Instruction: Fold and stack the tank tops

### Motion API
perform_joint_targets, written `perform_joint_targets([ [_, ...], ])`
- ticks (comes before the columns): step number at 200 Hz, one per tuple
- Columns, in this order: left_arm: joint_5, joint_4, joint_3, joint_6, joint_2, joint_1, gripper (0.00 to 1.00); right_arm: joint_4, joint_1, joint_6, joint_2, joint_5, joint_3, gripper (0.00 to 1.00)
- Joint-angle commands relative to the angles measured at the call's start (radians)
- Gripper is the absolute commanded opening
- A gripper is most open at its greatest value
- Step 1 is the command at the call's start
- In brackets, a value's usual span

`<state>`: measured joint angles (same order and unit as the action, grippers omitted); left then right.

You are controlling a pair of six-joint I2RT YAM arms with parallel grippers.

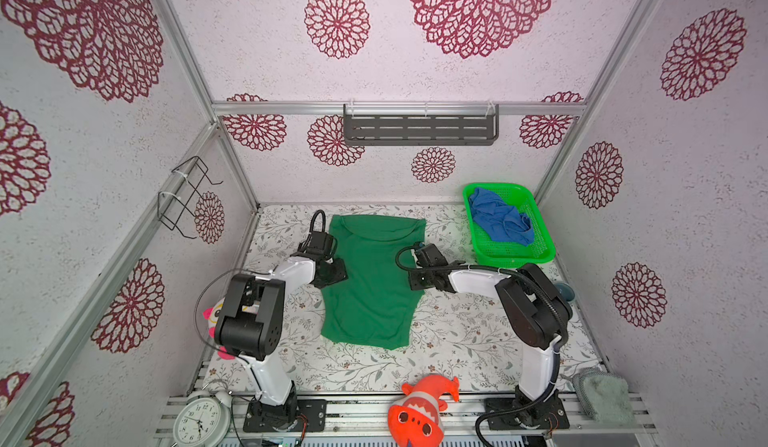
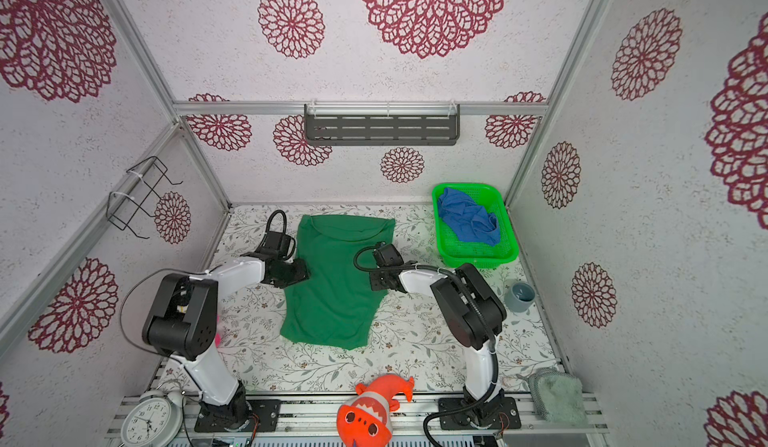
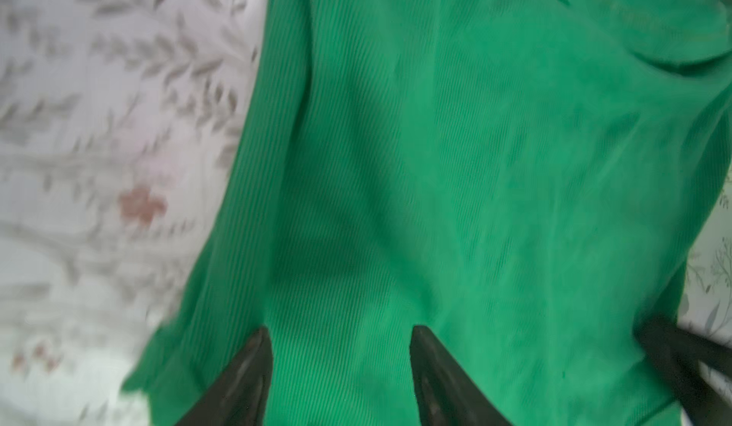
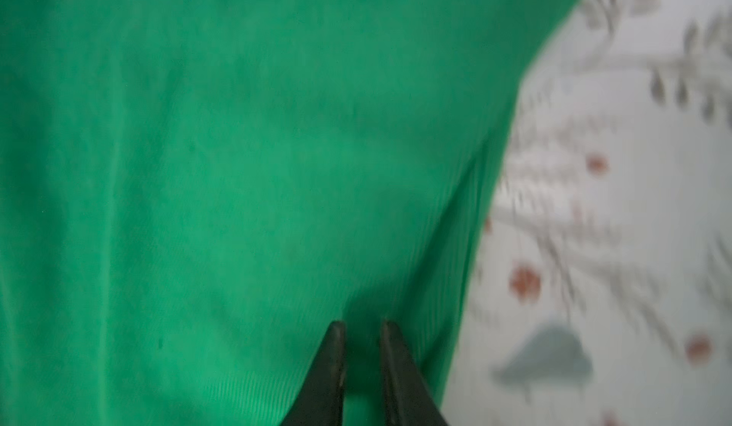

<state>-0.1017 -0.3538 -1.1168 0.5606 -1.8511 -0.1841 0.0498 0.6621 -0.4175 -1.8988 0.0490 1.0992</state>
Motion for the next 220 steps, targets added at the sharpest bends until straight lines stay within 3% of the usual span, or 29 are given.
perform_joint_targets([
  [1, -0.039, 0.022, -0.079, -0.026, -0.136, 0.032, 0.60, 0.030, 0.055, -0.178, 0.077, 0.050, -0.106, 0.18],
  [29, -0.085, -0.021, -0.243, -0.039, -0.301, 0.051, 0.59, -0.012, 0.158, -0.329, 0.105, -0.033, -0.182, 0.18],
  [61, -0.113, -0.193, -0.568, -0.095, -0.470, 0.050, 0.60, -0.060, 0.232, -0.359, 0.181, -0.193, -0.153, 0.23],
  [78, -0.131, -0.303, -0.780, -0.135, -0.575, 0.039, 0.60, 0.022, 0.213, -0.271, 0.225, -0.188, -0.086, 0.31],
  [97, -0.164, -0.438, -1.014, -0.184, -0.671, 0.034, 0.62, 0.160, 0.157, -0.126, 0.249, -0.085, -0.011, 0.32],
  [120, -0.092, -0.487, -1.087, -0.222, -0.603, 0.035, 0.66, 0.223, 0.015, -0.007, 0.229, -0.055, 0.050, 0.28],
  [148, 0.050, -0.522, -0.906, -0.199, -0.337, 0.035, 0.68, 0.314, -0.121, 0.088, 0.145, -0.046, 0.174, 0.23],
  [182, 0.030, -0.160, -0.209, 0.008, 0.119, -0.061, 0.64, 0.270, -0.198, 0.146, 0.038, -0.048, 0.245, 0.20],
  [200, 0.050, -0.062, 0.004, 0.106, 0.230, -0.126, 0.60, 0.188, -0.213, 0.163, -0.011, -0.061, 0.254, 0.18],
  [220, 0.063, -0.050, 0.105, 0.161, 0.272, -0.189, 0.58, 0.173, -0.222, 0.153, -0.055, -0.090, 0.275, 0.18],
])
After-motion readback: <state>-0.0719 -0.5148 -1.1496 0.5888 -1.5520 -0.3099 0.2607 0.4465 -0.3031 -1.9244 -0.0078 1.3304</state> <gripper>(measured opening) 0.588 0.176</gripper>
